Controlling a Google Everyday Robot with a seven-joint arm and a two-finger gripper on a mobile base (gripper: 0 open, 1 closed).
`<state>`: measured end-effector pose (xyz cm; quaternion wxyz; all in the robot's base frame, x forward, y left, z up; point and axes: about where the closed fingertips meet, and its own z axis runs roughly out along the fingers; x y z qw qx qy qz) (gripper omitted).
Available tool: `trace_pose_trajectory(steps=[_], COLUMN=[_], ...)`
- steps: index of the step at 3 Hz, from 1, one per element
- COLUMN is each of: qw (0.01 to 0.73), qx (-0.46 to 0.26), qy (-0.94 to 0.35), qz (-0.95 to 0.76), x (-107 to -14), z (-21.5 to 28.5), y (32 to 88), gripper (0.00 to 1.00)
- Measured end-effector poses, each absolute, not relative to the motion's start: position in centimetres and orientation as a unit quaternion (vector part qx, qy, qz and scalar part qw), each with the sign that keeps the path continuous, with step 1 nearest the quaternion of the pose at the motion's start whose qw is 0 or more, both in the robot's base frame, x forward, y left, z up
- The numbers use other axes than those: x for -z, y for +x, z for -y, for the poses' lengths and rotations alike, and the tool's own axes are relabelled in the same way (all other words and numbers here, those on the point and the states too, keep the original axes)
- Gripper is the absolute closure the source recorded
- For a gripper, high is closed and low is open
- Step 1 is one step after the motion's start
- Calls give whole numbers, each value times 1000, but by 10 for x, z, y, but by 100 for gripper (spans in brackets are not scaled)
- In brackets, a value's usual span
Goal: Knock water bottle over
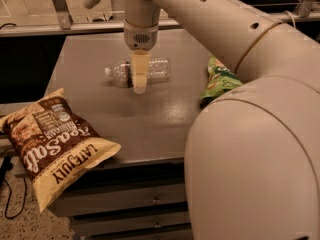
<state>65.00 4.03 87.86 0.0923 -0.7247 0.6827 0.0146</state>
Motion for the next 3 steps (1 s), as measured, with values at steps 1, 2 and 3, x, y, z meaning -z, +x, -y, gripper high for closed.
trace_pose_trajectory(steps=[1, 2, 3], qw=[110, 122, 134], qx=[-17, -26, -38], qy=[-718, -710, -704], qz=[-687, -693, -696], x=[-886, -888, -885], z=[-37, -32, -32], y=[649, 647, 648], gripper=[0, 0, 0])
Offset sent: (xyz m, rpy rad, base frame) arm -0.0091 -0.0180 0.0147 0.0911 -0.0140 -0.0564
